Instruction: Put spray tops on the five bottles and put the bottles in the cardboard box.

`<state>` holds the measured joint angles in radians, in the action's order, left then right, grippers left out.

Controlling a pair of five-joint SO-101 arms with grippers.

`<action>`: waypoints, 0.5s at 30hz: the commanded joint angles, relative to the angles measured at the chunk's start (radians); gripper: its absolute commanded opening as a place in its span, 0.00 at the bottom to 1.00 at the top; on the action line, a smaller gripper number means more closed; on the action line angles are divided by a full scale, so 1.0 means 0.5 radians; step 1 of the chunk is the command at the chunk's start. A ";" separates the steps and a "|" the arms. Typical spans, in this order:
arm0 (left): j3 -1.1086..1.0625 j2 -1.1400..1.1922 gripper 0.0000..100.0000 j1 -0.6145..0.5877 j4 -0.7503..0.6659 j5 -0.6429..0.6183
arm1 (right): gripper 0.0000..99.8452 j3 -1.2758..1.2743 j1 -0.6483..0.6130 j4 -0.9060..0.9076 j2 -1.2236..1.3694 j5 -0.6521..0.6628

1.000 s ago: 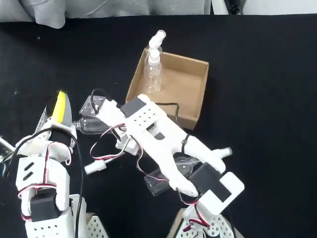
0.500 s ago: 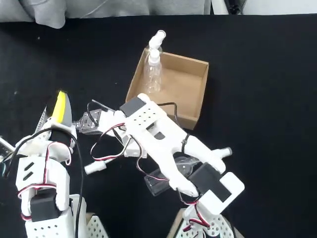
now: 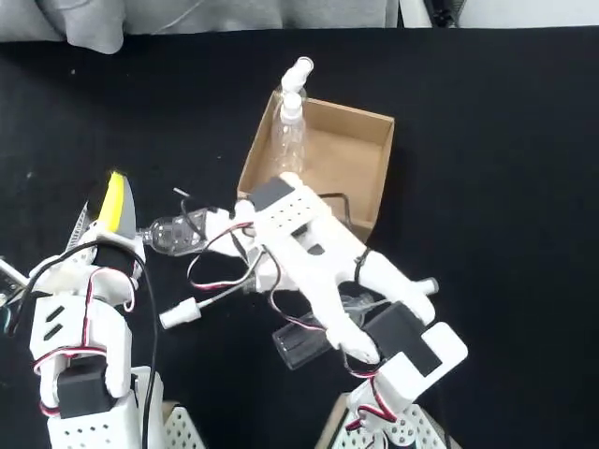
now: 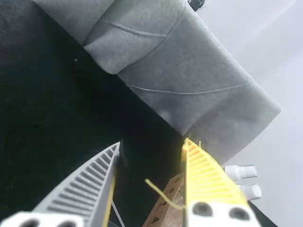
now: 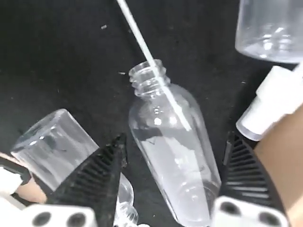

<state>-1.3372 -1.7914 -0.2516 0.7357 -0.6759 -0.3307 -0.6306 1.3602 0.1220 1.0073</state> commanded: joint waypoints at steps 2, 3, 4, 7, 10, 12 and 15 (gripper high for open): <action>0.038 -0.025 0.20 -0.017 -0.049 0.006 | 0.28 -0.066 0.043 -0.132 -0.014 0.089; 0.038 -0.025 0.20 -0.017 -0.049 0.006 | 0.28 -0.078 0.043 -0.153 -0.014 0.089; 0.038 -0.025 0.20 -0.017 -0.049 0.006 | 0.28 -0.087 0.043 -0.169 -0.014 0.089; 0.038 -0.025 0.20 -0.017 -0.049 0.006 | 0.28 -0.121 0.043 -0.224 -0.014 0.080; 0.035 -0.025 0.20 -0.017 -0.049 0.006 | 0.28 -0.170 0.046 -0.298 -0.014 0.077; 0.035 -0.025 0.20 -0.017 -0.049 0.006 | 0.28 -0.201 0.046 -0.328 -0.014 0.074; 0.035 -0.025 0.20 -0.017 -0.049 0.006 | 0.28 -0.219 0.046 -0.344 -0.014 0.074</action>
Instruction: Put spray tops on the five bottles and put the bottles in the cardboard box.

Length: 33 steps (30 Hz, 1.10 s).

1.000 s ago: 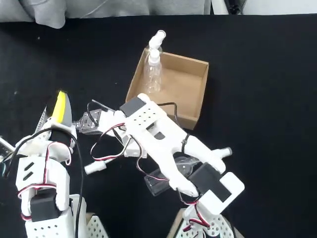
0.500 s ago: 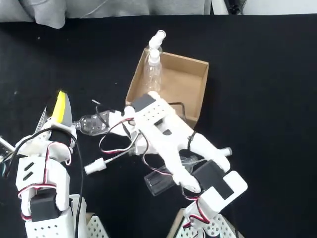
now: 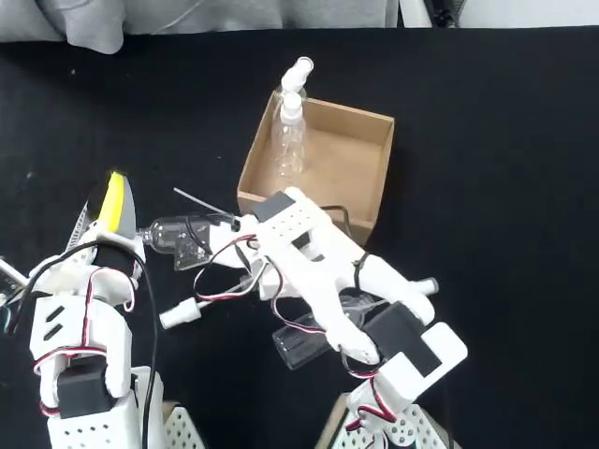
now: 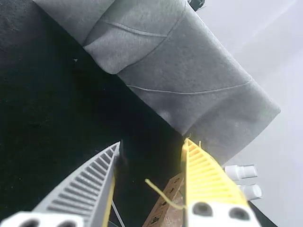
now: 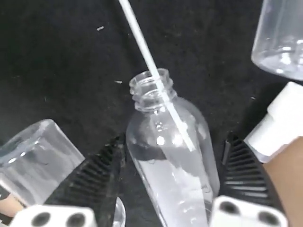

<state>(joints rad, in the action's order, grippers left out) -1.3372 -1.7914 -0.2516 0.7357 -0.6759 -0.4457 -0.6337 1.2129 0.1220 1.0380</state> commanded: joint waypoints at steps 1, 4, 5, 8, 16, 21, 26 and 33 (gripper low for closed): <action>0.035 -0.025 0.20 -0.017 -0.049 0.006 | 0.28 0.008 0.055 -0.061 -0.014 0.012; 0.035 -0.025 0.20 -0.017 -0.049 0.006 | 0.23 0.005 0.058 -0.101 -0.014 -0.040; 0.035 -0.025 0.20 -0.017 -0.049 0.006 | 0.20 0.005 0.058 -0.123 -0.014 -0.058; 0.035 -0.025 0.20 -0.020 -0.049 0.006 | 0.12 0.005 0.052 -0.163 -0.014 -0.104; 0.041 -0.025 0.19 -0.103 -0.049 0.003 | 0.05 0.020 0.049 -0.187 -0.032 -0.258; 0.023 -0.025 0.19 -0.124 -0.104 0.003 | 0.05 0.078 0.049 -0.172 -0.032 -0.356; 0.038 -0.025 0.19 -0.124 -0.086 0.003 | 0.05 0.112 0.046 -0.169 -0.032 -0.460; 0.041 -0.025 0.19 -0.127 -0.086 0.003 | 0.05 0.259 0.049 -0.071 -0.032 -0.703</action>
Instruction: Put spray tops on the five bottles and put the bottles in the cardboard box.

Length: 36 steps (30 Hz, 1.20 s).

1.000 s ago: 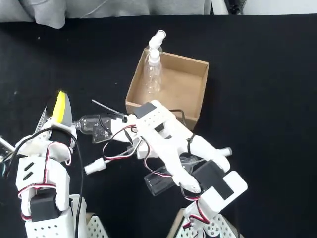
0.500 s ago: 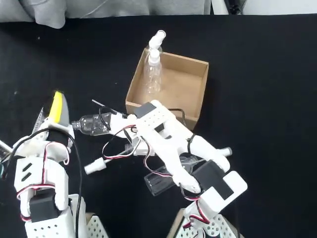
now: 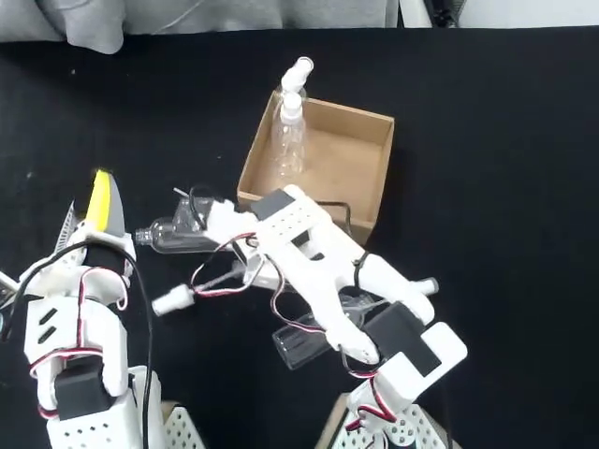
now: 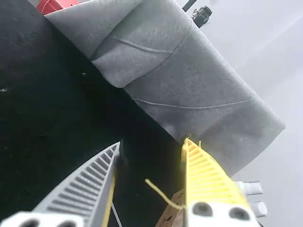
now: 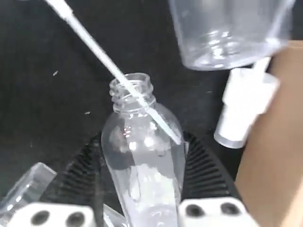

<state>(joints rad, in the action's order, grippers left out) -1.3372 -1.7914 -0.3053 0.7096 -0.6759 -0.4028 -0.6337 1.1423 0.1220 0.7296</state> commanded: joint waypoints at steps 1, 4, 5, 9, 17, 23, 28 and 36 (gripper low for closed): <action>0.041 -0.025 0.19 -0.020 -0.034 0.003 | 0.05 0.201 0.049 0.095 -0.032 -0.120; 0.044 -0.025 0.19 -0.023 -0.034 -0.003 | 0.05 0.262 0.049 0.144 -0.032 -0.236; 0.044 -0.025 0.19 -0.051 -0.037 -0.006 | 0.05 0.275 0.049 0.160 -0.032 -0.264; 0.084 -0.025 0.19 -0.167 -0.034 -0.009 | 0.05 0.321 0.046 0.221 -0.075 -0.350; 0.091 -0.025 0.19 -0.192 -0.031 -0.009 | 0.05 0.149 0.046 0.209 -0.489 -0.442; 0.094 -0.025 0.19 -0.192 -0.031 -0.009 | 0.05 0.048 0.049 0.209 -0.735 -0.442; 0.097 -0.025 0.19 -0.192 -0.031 -0.009 | 0.05 -0.017 0.049 0.163 -0.888 -0.559; 0.293 -0.025 0.19 -0.170 0.157 -0.009 | 0.05 -0.259 0.018 -0.046 -1.143 -0.577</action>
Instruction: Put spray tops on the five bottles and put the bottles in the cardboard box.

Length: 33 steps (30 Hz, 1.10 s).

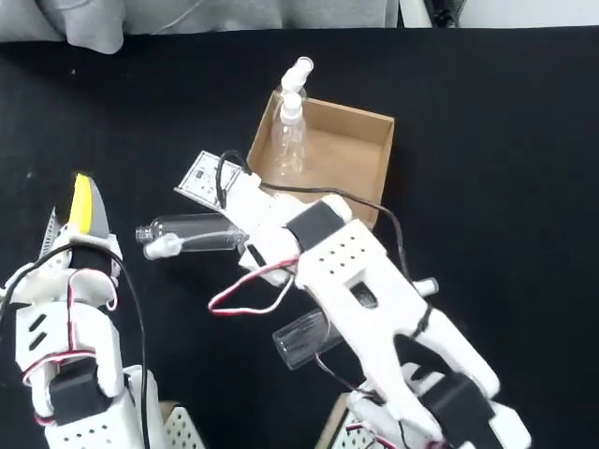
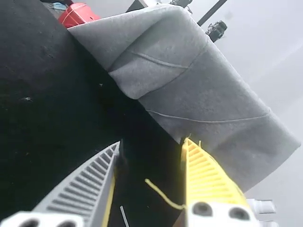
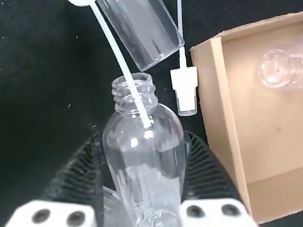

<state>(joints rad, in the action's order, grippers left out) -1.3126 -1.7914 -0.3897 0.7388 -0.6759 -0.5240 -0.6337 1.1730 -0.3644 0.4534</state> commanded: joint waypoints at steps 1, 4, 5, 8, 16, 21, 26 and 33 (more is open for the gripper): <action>0.275 -0.025 0.19 0.008 0.120 -0.009 | 0.05 -0.041 -0.003 -0.123 -0.192 -0.025; 0.327 -0.018 0.20 0.066 0.135 -0.003 | 0.05 -0.094 -0.071 -0.157 -0.219 -0.028; 0.336 -0.015 0.20 0.087 0.135 0.000 | 0.05 -0.112 -0.080 -0.178 -0.222 -0.028; 0.348 -0.012 0.20 0.143 0.120 0.000 | 0.05 -0.161 -0.089 -0.264 -0.216 -0.028; 0.419 -0.003 0.19 0.137 0.430 0.107 | 0.05 -0.296 -0.129 -0.476 -0.213 -0.104; 0.397 -0.003 0.19 0.133 0.681 0.110 | 0.05 -0.361 -0.227 -0.519 -0.213 -0.104; 0.299 0.000 0.19 0.133 0.743 0.107 | 0.05 -0.367 -0.245 -0.519 -0.213 -0.104; 0.201 0.049 0.19 0.130 0.767 0.104 | 0.05 -0.364 -0.245 -0.519 -0.192 -0.101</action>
<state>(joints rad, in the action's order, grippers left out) -1.2329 -1.8021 -0.3268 1.1178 -0.6283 -0.7112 -0.7365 0.9413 -0.4089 0.4104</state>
